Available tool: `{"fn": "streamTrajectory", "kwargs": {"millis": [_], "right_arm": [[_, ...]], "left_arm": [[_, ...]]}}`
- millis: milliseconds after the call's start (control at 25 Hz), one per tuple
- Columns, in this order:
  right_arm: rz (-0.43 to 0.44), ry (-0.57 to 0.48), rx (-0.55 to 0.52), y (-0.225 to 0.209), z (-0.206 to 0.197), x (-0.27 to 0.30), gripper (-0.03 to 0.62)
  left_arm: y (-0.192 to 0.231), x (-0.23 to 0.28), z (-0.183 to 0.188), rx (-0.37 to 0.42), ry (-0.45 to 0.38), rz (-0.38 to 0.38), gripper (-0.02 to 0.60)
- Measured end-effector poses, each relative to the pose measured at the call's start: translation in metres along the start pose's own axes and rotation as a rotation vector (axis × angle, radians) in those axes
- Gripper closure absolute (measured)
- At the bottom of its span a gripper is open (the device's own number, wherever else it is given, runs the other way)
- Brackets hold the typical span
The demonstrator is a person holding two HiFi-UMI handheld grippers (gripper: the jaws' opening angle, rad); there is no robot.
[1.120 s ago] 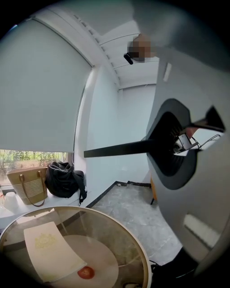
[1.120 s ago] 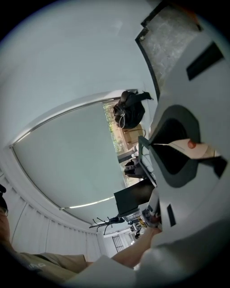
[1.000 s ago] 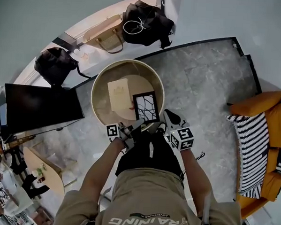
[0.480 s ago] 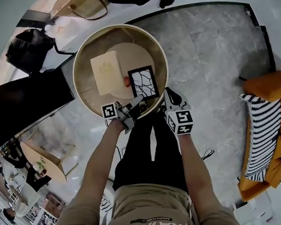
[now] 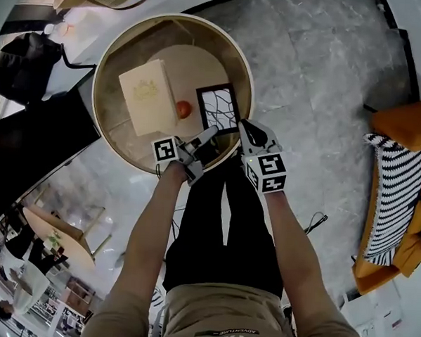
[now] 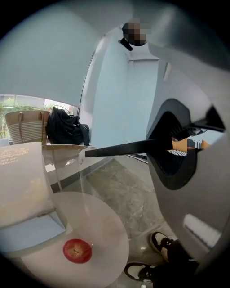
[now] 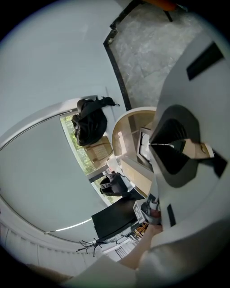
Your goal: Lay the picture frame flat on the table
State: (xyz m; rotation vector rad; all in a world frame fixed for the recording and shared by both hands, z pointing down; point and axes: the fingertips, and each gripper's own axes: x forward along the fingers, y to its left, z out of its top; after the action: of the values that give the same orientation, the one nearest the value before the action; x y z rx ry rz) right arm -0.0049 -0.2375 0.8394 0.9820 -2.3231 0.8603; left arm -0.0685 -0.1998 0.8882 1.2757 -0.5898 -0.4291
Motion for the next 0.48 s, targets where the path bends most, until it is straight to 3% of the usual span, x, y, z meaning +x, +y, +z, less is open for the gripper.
{"fn": "streamTrajectory", "kwargs": {"millis": [240,400,480], "right_arm": [[0.012,0.015,0.015,0.005,-0.007,0.002,0.586],[0.021,0.028,0.025,0.007,-0.016,0.005,0.586],[0.022,0.036,0.033,0.007,-0.020,0.006,0.586]], "left_arm": [[0.011,0.007,0.007,-0.009,-0.005,0.058,0.509],[0.018,0.011,0.011,0.023,-0.017,0.096,0.508],[0.024,0.009,0.013,0.059,-0.017,0.152,0.508]]}}
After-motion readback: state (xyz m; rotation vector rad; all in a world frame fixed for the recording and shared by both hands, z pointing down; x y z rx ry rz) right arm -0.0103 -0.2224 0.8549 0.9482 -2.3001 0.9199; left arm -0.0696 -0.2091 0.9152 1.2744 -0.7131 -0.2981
